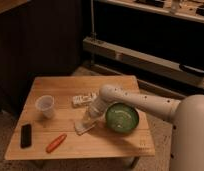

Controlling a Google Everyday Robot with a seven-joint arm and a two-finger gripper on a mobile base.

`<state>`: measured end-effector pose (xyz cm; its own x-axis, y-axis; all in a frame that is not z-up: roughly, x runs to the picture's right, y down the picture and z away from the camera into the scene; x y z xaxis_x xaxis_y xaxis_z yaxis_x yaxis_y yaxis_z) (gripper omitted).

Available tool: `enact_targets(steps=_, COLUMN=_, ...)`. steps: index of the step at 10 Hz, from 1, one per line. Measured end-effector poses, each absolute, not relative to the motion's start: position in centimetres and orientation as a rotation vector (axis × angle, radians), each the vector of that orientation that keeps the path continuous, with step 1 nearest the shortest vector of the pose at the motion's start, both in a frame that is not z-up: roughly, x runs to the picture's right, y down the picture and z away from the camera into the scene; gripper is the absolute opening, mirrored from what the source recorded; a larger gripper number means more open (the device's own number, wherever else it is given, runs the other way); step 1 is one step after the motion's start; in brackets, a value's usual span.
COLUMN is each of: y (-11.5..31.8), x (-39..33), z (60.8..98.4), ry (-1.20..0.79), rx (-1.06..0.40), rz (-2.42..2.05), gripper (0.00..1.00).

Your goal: Place the white sponge in the ceramic cup

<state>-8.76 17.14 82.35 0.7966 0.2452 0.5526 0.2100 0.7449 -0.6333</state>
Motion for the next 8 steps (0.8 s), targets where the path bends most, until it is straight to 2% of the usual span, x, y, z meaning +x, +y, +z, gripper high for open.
enact_targets(steps=4, y=16.8, x=-9.0, z=81.9, ry=-0.728, rx=-0.751, rz=0.016, gripper=0.72)
enact_targets(steps=6, y=15.8, x=-8.9, z=80.6, ry=-0.789, rx=-0.761, rz=0.009, gripper=0.8)
enact_targets(steps=8, y=15.3, x=-9.0, z=79.5, ry=-0.82, rx=-0.784, rz=-0.017, gripper=0.8)
